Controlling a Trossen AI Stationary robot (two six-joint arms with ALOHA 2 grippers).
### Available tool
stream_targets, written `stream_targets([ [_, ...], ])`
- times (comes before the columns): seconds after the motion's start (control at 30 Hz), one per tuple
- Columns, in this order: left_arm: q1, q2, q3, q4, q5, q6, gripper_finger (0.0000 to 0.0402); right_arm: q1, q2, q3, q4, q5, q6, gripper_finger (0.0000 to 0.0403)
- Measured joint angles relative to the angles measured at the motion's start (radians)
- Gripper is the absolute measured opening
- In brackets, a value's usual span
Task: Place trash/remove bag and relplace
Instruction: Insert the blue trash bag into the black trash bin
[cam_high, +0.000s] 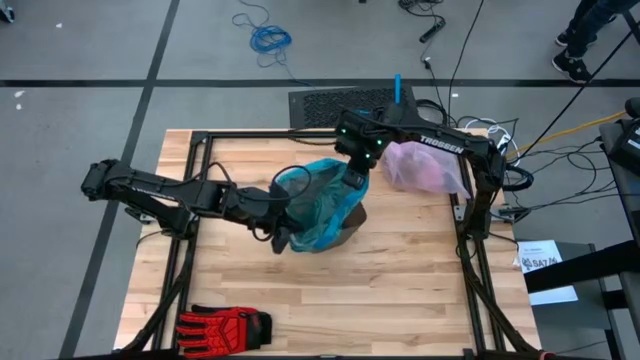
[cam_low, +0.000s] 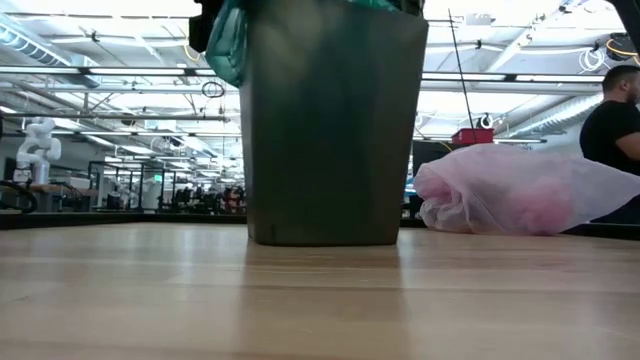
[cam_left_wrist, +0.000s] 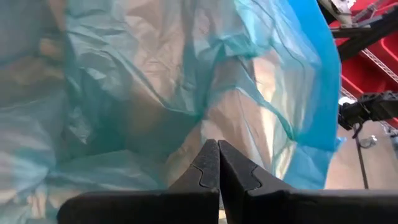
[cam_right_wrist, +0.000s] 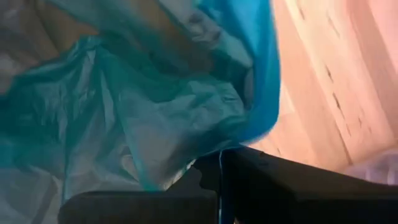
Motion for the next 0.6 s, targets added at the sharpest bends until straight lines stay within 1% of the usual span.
stream_targets([
  [0.17,0.001,0.0,0.0,-0.002,-0.026,-0.001,0.0001,0.018,-0.001,-0.008,-0.033,0.001,0.0,0.0],
  [0.37,0.0,0.0,0.001,-0.008,-0.057,-0.026,0.0001,0.039,-0.002,-0.121,-0.089,0.0,-0.004,0.0],
  [0.47,0.001,0.0,0.001,-0.012,-0.058,-0.027,0.0001,0.066,-0.003,-0.18,-0.102,-0.029,-0.022,0.0],
  [0.53,0.0,0.0,0.001,-0.013,-0.058,-0.027,0.0001,0.086,-0.006,-0.199,-0.096,-0.054,-0.025,0.0],
  [0.6,0.0,0.0,0.001,-0.019,-0.058,-0.027,0.0001,0.102,-0.019,-0.2,-0.087,-0.049,-0.023,0.0],
])
